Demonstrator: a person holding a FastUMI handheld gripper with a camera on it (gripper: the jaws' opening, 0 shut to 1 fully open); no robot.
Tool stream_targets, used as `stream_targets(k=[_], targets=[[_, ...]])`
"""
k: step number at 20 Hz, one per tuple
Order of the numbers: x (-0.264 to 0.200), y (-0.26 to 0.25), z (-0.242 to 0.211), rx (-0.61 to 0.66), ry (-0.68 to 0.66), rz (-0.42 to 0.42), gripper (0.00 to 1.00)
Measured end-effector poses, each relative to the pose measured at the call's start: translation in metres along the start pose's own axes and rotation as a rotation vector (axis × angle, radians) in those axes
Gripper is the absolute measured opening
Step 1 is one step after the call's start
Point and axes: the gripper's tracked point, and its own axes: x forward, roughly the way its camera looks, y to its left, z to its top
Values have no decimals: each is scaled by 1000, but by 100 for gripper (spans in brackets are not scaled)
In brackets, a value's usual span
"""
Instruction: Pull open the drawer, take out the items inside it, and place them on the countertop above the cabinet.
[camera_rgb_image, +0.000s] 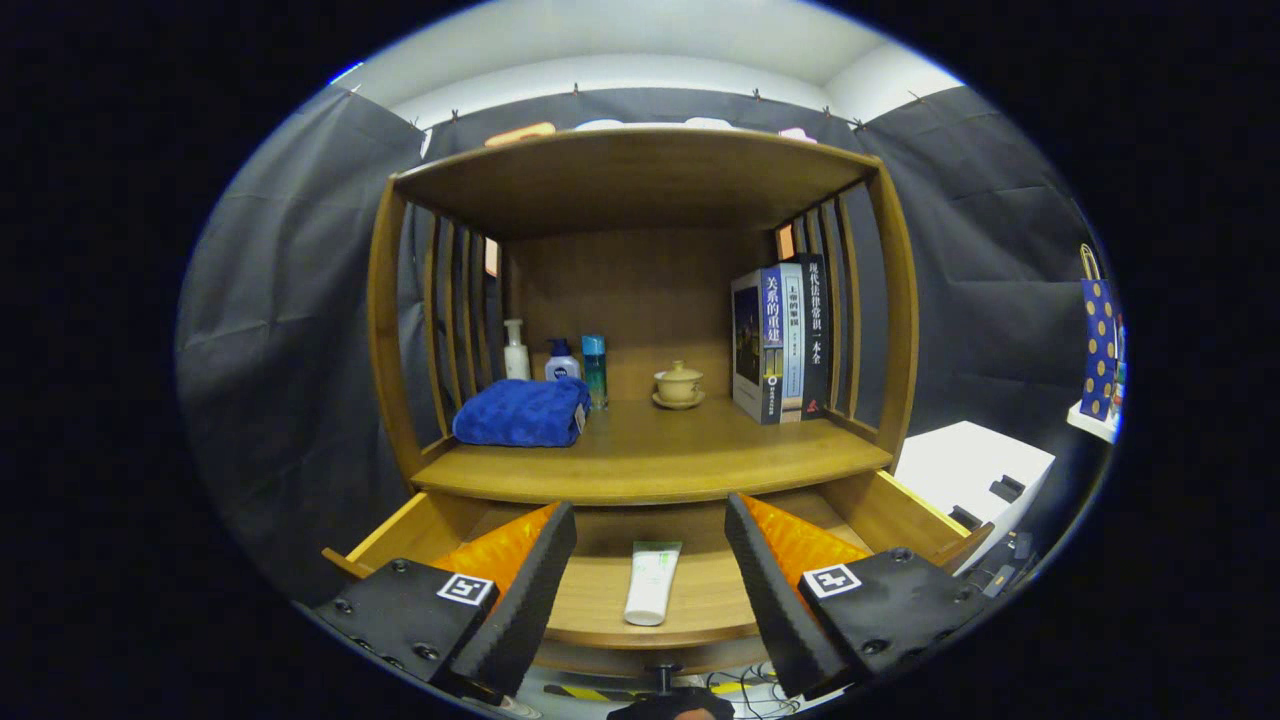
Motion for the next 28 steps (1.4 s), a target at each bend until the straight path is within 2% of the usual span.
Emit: stream_targets(k=[7, 10, 13, 20, 27, 28], targets=[[67, -5, -35, -32, 282, -8, 97], [87, 2, -64, -30, 445, 28, 98], [99, -3, -97, -34, 614, 15, 98], [108, 3, -152, -40, 867, -1, 98], [103, 0, -174, -79, 1027, -21, 63], [104, -1, -171, -82, 1035, -21, 63]])
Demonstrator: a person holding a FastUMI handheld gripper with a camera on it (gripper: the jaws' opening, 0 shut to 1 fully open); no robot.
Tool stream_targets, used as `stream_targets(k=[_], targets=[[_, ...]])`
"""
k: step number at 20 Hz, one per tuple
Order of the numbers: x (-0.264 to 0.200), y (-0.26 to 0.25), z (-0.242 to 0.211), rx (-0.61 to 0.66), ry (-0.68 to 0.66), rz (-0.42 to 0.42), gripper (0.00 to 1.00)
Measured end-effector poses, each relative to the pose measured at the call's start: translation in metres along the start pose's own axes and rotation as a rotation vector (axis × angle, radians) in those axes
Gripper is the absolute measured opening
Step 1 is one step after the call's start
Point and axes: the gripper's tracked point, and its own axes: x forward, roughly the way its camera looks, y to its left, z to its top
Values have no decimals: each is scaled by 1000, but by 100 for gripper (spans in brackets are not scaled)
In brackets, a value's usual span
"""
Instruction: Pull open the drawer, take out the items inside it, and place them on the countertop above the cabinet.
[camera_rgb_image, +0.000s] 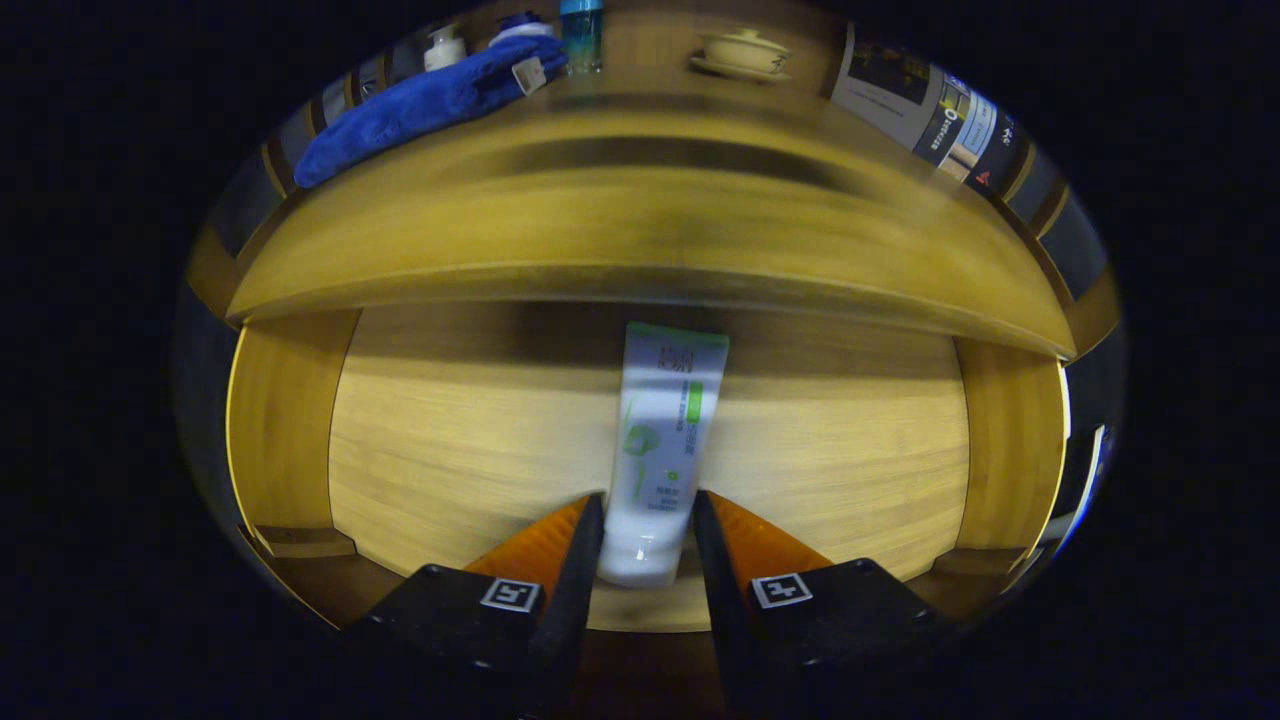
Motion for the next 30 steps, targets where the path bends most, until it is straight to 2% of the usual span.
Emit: stream_targets(k=[1, 5, 9, 10, 13, 23, 30], targets=[[-2, -1, 4, 1, -7, 0, 55], [-28, -7, 22, -6, -30, -3, 46], [-77, -14, 54, -1, -74, 9, 46], [-69, -12, 36, 4, -92, 12, 46], [-112, -20, 46, 9, -134, 10, 46], [-188, -23, 18, 13, -217, 64, 46], [-213, -37, 66, 29, -309, 43, 46]])
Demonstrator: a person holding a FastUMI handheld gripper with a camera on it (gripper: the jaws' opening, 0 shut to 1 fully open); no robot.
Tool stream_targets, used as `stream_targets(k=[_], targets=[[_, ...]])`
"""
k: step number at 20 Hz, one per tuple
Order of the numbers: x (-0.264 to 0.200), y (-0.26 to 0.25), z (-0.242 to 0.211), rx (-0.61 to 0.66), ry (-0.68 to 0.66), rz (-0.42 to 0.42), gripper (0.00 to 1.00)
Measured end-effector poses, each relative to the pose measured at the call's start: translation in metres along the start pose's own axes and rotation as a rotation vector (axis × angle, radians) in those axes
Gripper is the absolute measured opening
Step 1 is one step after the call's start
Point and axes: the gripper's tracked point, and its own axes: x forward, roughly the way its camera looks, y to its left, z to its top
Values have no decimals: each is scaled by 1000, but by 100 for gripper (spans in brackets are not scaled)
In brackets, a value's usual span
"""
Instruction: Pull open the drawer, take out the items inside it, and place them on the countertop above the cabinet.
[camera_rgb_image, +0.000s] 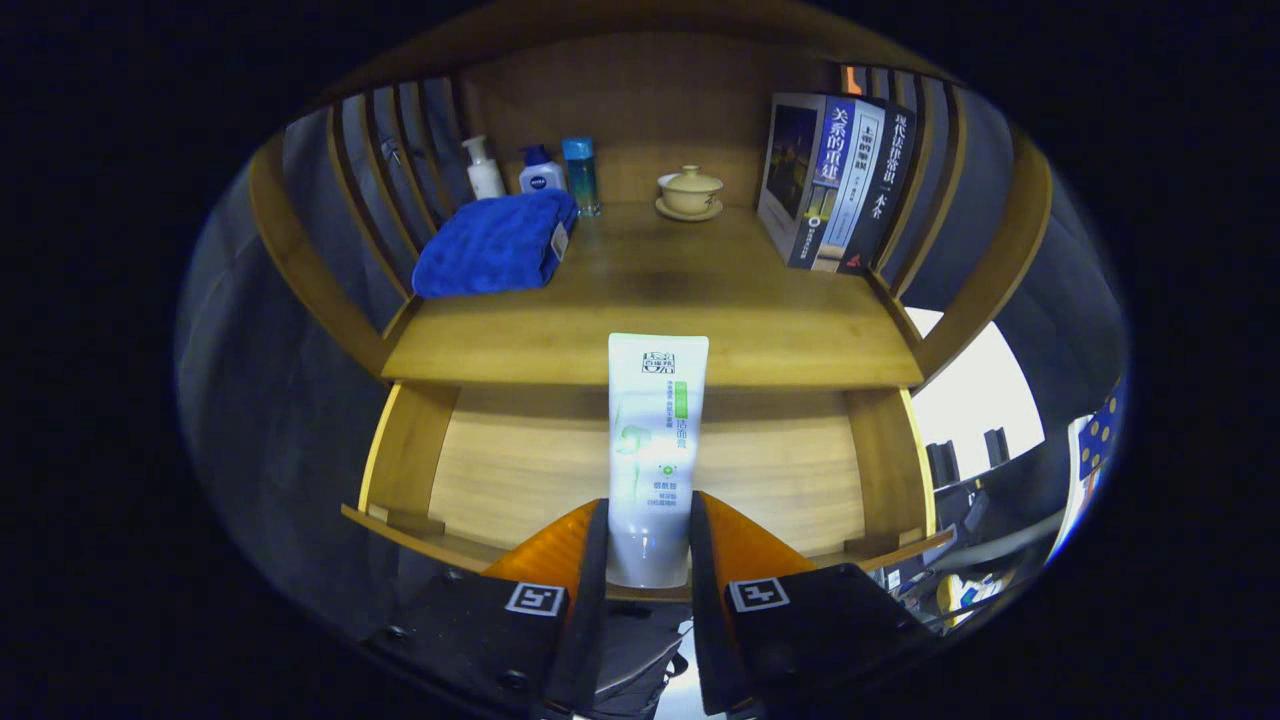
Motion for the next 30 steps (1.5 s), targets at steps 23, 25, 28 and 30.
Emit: stream_targets(k=[23, 25, 28, 30], targets=[[152, 13, 142, 67, -12, -85, 51], [147, 10, 144, 73, -31, -96, 53], [131, 5, 149, 82, -74, -97, 56], [115, -3, 149, 59, -115, -122, 66]])
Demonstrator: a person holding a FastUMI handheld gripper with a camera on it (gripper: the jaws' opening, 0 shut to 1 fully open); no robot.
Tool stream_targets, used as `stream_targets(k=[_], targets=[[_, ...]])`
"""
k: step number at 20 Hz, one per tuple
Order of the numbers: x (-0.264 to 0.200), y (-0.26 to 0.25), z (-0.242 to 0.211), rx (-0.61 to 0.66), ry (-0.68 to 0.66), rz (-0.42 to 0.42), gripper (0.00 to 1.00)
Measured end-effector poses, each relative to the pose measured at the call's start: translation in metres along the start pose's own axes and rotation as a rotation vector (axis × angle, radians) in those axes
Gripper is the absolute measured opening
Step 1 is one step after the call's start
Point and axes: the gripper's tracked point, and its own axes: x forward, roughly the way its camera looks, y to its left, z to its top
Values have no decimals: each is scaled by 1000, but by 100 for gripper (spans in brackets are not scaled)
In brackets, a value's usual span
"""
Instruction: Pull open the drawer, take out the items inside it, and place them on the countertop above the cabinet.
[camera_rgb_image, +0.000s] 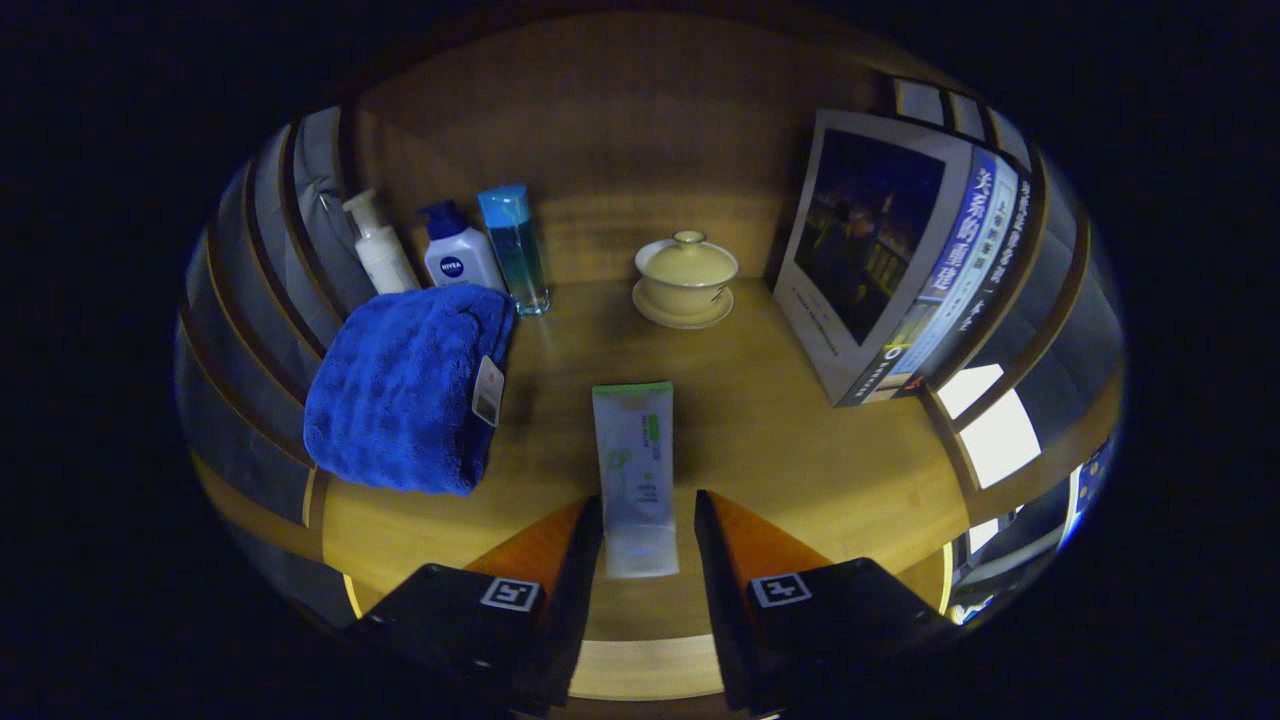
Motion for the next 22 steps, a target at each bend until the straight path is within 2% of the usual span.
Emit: stream_targets(k=[4, 7, 9, 14, 17, 22], targets=[[-45, -8, 2, -40, -150, -5, 92], [-84, -17, -3, -34, -270, 9, 99], [-109, -29, -12, -36, -345, 6, 99], [-157, -32, -55, 22, -478, 95, 99], [-182, -41, -84, 16, -576, 75, 99], [-201, -35, -148, 63, -630, 108, 99]])
